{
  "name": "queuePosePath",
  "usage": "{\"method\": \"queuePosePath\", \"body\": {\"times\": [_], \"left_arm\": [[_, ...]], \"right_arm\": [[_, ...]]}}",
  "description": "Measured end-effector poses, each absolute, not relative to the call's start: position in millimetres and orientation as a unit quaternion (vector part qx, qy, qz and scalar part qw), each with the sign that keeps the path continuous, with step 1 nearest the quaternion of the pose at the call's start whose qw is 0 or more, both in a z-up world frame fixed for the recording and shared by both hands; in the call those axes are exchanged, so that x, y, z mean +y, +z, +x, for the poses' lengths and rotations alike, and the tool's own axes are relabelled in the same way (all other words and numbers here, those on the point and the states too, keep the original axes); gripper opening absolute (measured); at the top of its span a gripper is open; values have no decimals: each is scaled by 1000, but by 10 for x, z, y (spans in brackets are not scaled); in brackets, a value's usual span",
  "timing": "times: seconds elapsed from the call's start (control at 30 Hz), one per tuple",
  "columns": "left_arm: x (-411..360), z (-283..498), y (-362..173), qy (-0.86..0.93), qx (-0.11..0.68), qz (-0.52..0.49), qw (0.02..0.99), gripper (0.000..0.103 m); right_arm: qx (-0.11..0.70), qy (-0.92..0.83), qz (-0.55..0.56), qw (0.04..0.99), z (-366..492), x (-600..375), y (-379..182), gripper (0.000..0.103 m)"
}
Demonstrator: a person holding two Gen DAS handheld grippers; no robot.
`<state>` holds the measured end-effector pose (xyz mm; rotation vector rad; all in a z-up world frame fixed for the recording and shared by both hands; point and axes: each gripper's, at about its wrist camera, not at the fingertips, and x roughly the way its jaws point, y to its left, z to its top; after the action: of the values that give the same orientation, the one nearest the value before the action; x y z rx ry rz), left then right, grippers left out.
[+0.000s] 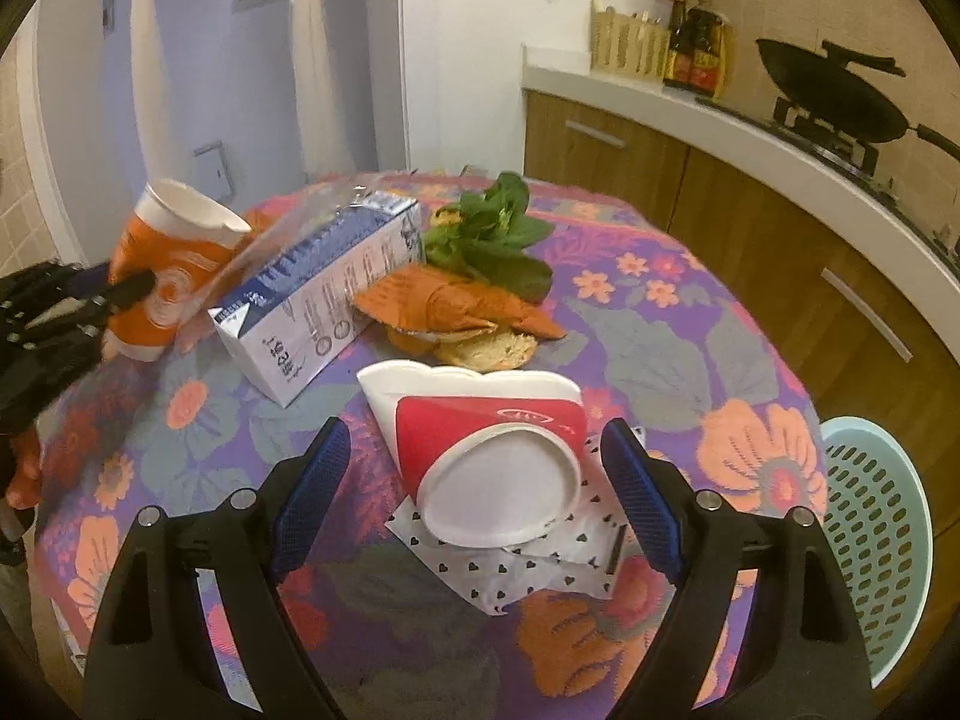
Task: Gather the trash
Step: 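Grasp the red-and-white paper cup with the right gripper while the left grasps the orange cup, then carry both cups over the blue basket and open both grippers to drop them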
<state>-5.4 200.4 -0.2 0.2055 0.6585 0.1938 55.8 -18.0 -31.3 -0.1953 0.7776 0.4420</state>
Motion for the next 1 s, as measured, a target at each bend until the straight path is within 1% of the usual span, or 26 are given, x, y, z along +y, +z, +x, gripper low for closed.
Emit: {"method": "queuePosePath", "body": {"times": [0.03, 0.07, 0.1, 0.13, 0.33, 0.6, 0.77, 1.0], "left_arm": [[1995, -81, 23, 93, 318, 96, 938, 24], [1991, -114, 58, 93, 313, 93, 941, 24], [1980, -128, 71, 94, 310, 92, 942, 24], [1966, -147, 93, 94, 306, 91, 943, 24], [1843, -249, 220, 93, 288, 82, 949, 24], [1507, -326, 502, 60, 259, 81, 961, 24], [1072, -262, 637, 13, 243, 85, 966, 24], [145, 26, 684, -74, 242, 98, 963, 24]], "right_arm": [[378, 213, -94, 896, 567, -178, -320, 81], [379, 213, -93, 896, 569, -181, -323, 76], [380, 213, -93, 895, 570, -183, -328, 68], [383, 214, -94, 894, 568, -183, -337, 66], [351, 221, -75, 907, 471, -269, -238, 66], [304, 216, -41, 927, 262, -564, 69, 66], [290, 176, -13, 941, 188, -1049, 170, 66], [287, 84, 31, 954, 155, -2002, 118, 66]]}}
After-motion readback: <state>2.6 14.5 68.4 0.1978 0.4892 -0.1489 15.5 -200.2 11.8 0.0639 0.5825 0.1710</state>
